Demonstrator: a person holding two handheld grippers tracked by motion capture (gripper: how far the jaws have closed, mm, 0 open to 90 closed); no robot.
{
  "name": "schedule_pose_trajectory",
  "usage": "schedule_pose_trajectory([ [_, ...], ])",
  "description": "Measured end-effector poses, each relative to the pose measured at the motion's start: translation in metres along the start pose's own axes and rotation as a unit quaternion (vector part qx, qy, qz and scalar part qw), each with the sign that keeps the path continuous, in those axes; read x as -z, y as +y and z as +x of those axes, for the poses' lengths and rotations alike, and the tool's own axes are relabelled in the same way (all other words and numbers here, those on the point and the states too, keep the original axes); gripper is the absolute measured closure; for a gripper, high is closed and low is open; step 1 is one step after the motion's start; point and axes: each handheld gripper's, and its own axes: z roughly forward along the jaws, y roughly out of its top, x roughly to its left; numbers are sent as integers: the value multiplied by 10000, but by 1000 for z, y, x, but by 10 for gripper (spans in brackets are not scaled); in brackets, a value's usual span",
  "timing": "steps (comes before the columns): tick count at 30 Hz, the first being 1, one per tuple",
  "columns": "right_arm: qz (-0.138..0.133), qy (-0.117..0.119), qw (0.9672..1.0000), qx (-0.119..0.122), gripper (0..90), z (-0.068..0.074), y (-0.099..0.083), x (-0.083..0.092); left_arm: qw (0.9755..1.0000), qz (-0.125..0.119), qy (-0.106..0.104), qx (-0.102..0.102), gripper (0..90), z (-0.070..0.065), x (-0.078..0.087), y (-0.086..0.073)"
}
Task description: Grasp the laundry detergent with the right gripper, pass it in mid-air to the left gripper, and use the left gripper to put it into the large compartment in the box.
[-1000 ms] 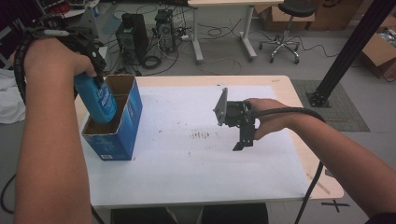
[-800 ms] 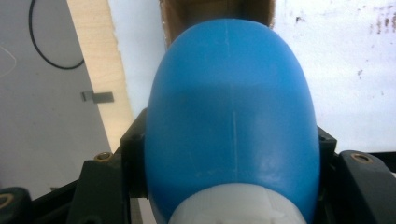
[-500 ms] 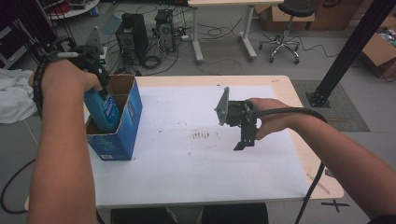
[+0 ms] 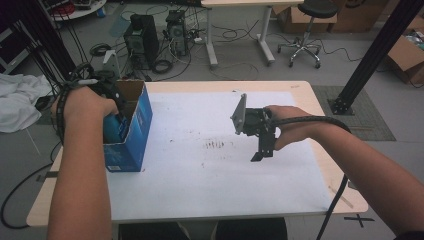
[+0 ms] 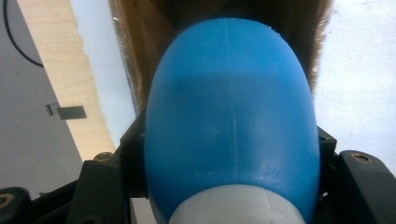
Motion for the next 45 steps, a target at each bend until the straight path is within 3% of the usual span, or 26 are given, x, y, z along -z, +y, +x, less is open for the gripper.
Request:
schedule_pose_trajectory([
  [6,-9,-3,10000,2,0,0,0,0,10000,53,46,-17,388,2,-18,3],
  [11,32,37,10000,-13,0,1,-1,-2,9999,150,-36,12,388,6,-32,5],
  [27,69,45,9999,-63,0,3,-6,-1,9999,105,16,-38,387,4,-52,11],
  [45,64,24,10000,-51,0,3,-6,-1,10000,35,27,9,382,4,-53,10],
])
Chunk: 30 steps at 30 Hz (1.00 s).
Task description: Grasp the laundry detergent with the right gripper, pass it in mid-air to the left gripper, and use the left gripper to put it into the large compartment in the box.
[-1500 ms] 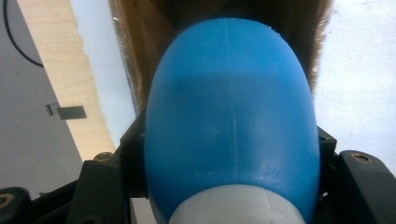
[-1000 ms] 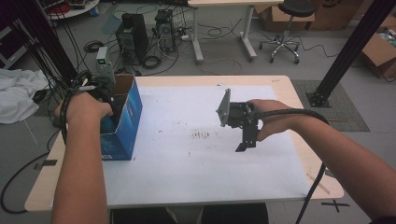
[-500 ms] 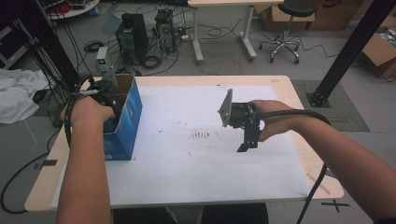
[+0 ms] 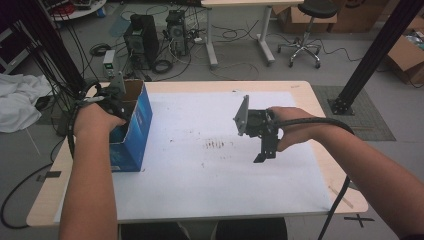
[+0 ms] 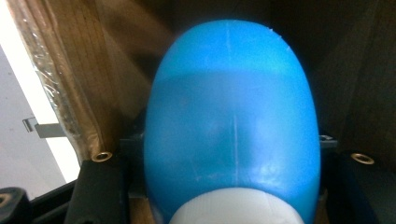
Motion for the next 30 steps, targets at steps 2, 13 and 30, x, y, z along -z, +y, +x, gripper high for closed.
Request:
schedule_pose_trajectory([
  [2,2,-6,10000,10,0,0,0,0,10000,-10,-5,6,382,0,0,0],
  [13,-5,-16,10000,24,0,0,2,0,10000,69,-10,-44,324,-3,3,-1],
  [30,-47,-46,10000,70,0,0,4,0,9999,-136,-2,43,311,-4,27,-8],
])
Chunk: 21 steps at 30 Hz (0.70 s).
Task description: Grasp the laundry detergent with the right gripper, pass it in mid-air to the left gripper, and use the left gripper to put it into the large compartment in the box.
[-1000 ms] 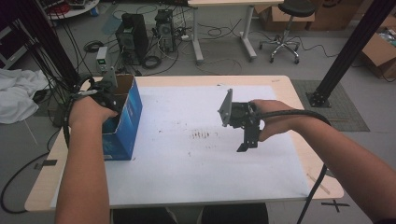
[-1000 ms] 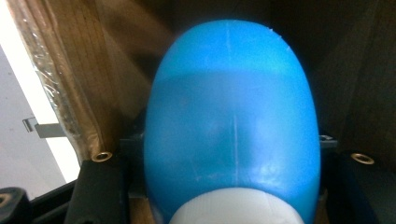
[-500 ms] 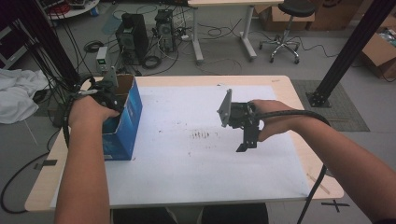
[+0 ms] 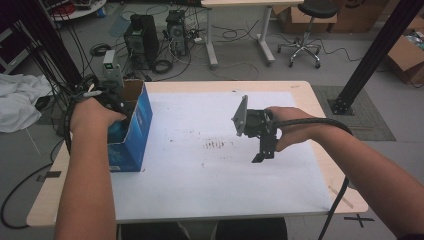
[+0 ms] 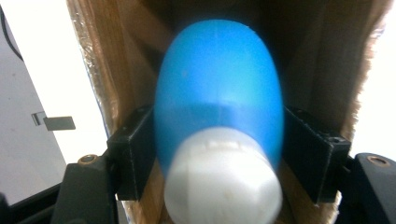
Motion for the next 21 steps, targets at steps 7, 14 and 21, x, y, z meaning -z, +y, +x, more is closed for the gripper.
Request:
schedule_pose_trajectory([
  [7,5,-27,10000,39,0,0,2,-1,9999,-107,38,-5,266,-4,13,-3],
  [14,-21,-37,10000,33,0,0,1,0,9998,-154,103,7,249,-3,22,-6],
  [21,-21,-52,10000,34,0,0,1,3,9996,-228,187,-44,214,-2,36,-9],
])
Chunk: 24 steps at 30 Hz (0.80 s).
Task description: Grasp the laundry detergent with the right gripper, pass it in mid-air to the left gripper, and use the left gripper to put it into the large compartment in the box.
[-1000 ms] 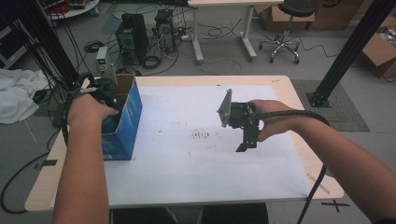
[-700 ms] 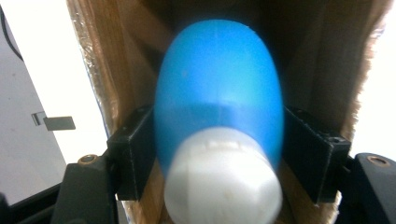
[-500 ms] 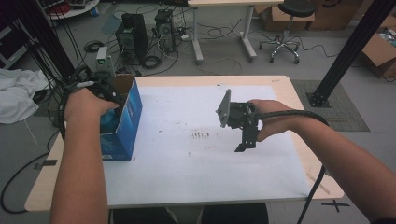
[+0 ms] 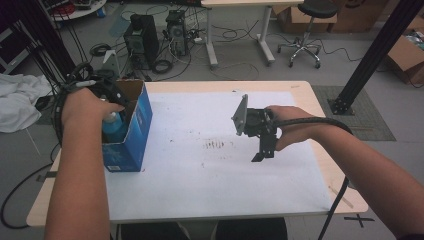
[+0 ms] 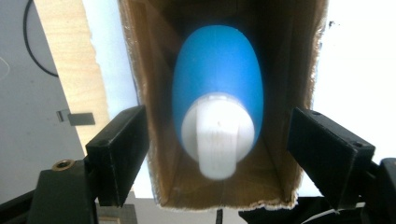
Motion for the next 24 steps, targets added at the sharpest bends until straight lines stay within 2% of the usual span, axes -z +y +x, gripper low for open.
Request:
schedule_pose_trajectory([
  [4,-17,-22,10000,18,0,-1,1,1,9999,-13,105,-57,158,-1,8,-3],
  [11,-6,9,10000,41,0,-1,5,-2,9996,-145,87,-237,154,-6,23,-8],
  [14,-5,10,10000,32,0,-1,5,-2,9988,-233,146,-394,148,-11,31,-10],
  [24,-58,-14,10000,21,0,0,7,-2,9967,-429,219,-653,118,-22,56,-14],
])
